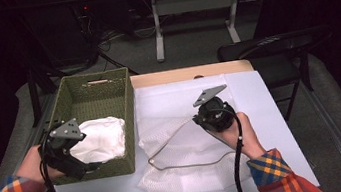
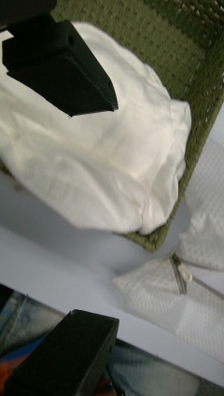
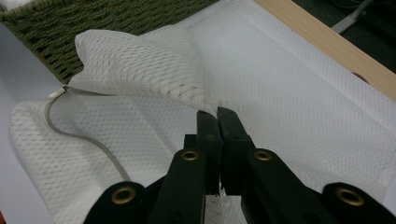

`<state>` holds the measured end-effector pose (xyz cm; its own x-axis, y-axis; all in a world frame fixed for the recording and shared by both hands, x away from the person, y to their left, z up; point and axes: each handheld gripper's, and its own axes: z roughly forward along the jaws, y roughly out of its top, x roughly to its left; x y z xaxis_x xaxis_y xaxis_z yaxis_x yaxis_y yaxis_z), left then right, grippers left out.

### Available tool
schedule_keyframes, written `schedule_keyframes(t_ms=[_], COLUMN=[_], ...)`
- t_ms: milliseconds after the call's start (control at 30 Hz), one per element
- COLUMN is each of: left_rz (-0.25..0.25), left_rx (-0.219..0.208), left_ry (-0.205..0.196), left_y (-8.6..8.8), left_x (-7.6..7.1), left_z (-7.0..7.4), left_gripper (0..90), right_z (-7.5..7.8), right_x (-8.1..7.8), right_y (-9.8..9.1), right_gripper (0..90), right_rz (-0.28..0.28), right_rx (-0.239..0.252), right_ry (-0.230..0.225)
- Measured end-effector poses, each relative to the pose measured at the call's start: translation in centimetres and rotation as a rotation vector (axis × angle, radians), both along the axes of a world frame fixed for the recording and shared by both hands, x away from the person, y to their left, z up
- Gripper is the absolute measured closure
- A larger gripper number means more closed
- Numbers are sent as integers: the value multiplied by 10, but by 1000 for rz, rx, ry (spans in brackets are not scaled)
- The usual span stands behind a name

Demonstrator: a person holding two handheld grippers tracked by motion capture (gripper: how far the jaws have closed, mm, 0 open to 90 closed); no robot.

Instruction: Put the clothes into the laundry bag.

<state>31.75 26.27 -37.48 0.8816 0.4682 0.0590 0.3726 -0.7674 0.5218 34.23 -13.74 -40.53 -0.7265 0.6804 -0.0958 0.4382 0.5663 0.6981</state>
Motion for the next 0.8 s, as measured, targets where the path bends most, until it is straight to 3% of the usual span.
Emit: schedule_keyframes(t_ms=[67, 333, 367, 433, 600, 800], left_rz=[-24, -30, -30, -21, -2, -23], left_rx=[-13, 103, 150, 186, 252, 348], left_ry=[12, 23, 11, 25, 63, 119], left_y=[4, 13, 13, 16, 16, 11], left_x=[12, 53, 58, 69, 86, 99], left_z=[2, 0, -3, -9, -24, -49], left_gripper=[0, 0, 0, 0, 0, 0], right_z=[0, -1, -1, -2, -2, -4], right_x=[0, 0, 0, 0, 0, 2], right_y=[0, 2, 2, 3, 4, 2], right_gripper=[891, 891, 891, 891, 890, 890], right_rz=[0, 5, 4, 7, 11, 5], right_rx=[3, 0, 1, -3, -4, 1], right_ry=[-5, -2, -1, -2, -1, 17])
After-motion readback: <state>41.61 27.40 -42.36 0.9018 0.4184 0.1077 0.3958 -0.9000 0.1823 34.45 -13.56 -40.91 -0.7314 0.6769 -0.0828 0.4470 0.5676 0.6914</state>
